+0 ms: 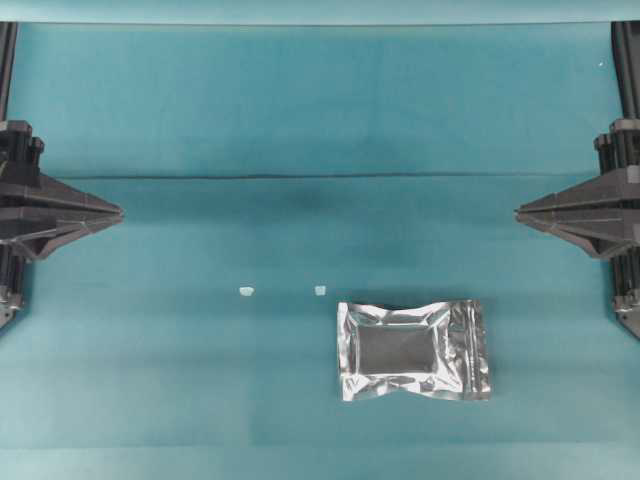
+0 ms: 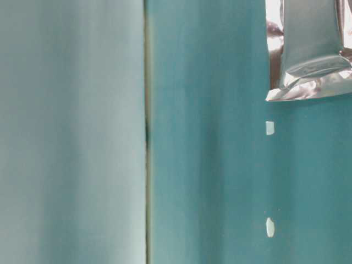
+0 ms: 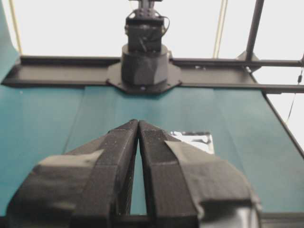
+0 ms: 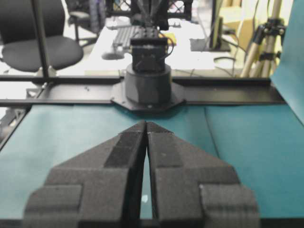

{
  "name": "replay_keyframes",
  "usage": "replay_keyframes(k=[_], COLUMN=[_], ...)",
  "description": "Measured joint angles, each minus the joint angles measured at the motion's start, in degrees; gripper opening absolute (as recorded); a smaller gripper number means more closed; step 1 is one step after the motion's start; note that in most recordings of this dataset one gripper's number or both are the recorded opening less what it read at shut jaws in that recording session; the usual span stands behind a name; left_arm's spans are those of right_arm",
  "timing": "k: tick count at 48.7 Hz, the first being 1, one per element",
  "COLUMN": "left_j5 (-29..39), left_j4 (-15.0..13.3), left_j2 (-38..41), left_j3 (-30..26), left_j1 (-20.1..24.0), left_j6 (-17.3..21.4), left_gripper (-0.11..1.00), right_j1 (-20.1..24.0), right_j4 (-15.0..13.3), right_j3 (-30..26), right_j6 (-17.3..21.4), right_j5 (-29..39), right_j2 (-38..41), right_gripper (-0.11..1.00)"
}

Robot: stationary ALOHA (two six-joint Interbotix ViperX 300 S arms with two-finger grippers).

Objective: Hand over the silver zip bag and make it stand upright.
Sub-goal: 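Move the right gripper toward the silver foil zip bag, then lower the open right gripper onto the bag's right edge and close it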

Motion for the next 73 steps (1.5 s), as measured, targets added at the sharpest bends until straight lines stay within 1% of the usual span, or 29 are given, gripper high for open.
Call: replay_keyframes(k=[1,3,5,7,10,12,16,19,21,24,29,30,33,39,46,51,56,61,64,67,69,73], left_j5=[0.00,0.09,0.09,0.18,0.26,0.53,1.23,1.85,2.20,2.55,2.64,2.64,2.64,2.64,2.64,2.64,2.64,2.90,3.16,3.43,3.60,3.87], left_j4=[0.00,0.35,0.53,0.70,0.88,0.88,0.97,0.97,0.97,0.97,0.97,0.97,0.97,0.97,0.97,0.97,0.97,0.97,0.97,0.97,0.97,0.97], left_j2=[0.00,0.53,1.32,2.20,3.78,4.92,7.21,8.88,10.28,11.69,13.01,13.18,13.27,13.27,13.10,13.18,13.36,13.36,13.27,13.27,13.18,13.10], left_j3=[0.00,-0.88,-2.20,-3.16,-4.75,-5.71,-7.65,-8.88,-9.84,-10.99,-12.22,-12.39,-12.66,-12.66,-12.66,-12.74,-12.74,-12.66,-12.66,-12.66,-12.74,-12.74], left_j1=[0.00,-0.09,-0.18,-0.44,-0.53,-0.53,-0.53,-0.53,-0.53,-0.53,-0.53,-0.53,-0.53,-0.53,-0.62,-0.62,-0.62,-0.62,-0.62,-0.62,-0.62,-0.62], left_j6=[0.00,0.09,0.44,0.70,0.79,0.70,0.88,1.14,1.23,2.37,3.34,3.34,3.52,3.43,3.43,3.43,3.16,3.16,3.08,3.08,3.16,3.08], left_gripper=[0.14,0.08,0.03,0.00,-0.01,-0.01,-0.01,-0.01,-0.01,-0.01,-0.01,-0.01,-0.01,-0.01,-0.01,-0.01,-0.01,-0.01,-0.01,-0.01,-0.01,-0.01], right_j1=[0.09,0.18,0.62,0.97,1.23,1.14,1.14,1.14,1.14,1.14,0.44,0.26,0.09,0.09,0.09,0.79,2.20,3.96,5.01,5.89,6.33,6.77], right_j4=[0.09,0.62,2.02,3.87,7.29,8.96,11.34,12.57,13.62,15.38,18.02,18.28,18.54,18.72,18.63,18.72,18.72,18.19,18.02,17.93,17.93,17.93], right_j3=[0.00,-0.09,-0.53,-0.97,-2.11,-2.81,-4.22,-5.19,-5.63,-6.06,-6.15,-6.15,-6.24,-5.63,-2.90,-0.35,1.67,3.08,3.96,4.57,4.75,4.83], right_j6=[0.00,0.26,0.97,2.20,5.63,7.65,11.51,14.77,17.75,22.76,33.13,35.95,41.48,50.89,59.33,61.35,61.44,61.44,61.61,61.88,61.88,61.96], right_j5=[0.00,0.18,0.88,2.20,5.80,8.26,13.97,18.02,20.74,23.99,28.83,30.23,33.13,38.41,41.66,41.31,38.50,34.72,32.70,31.20,30.41,28.92], right_j2=[0.00,0.00,0.09,0.26,0.44,0.53,0.62,0.62,0.62,0.62,0.70,0.70,0.70,0.88,1.14,1.14,1.14,1.58,2.55,3.96,5.19,8.44], right_gripper=[0.09,0.10,0.05,0.02,0.01,0.01,0.01,0.01,0.01,0.01,0.01,0.01,0.01,0.01,0.01,0.01,0.02,0.08,0.18,0.32,0.43,0.68])
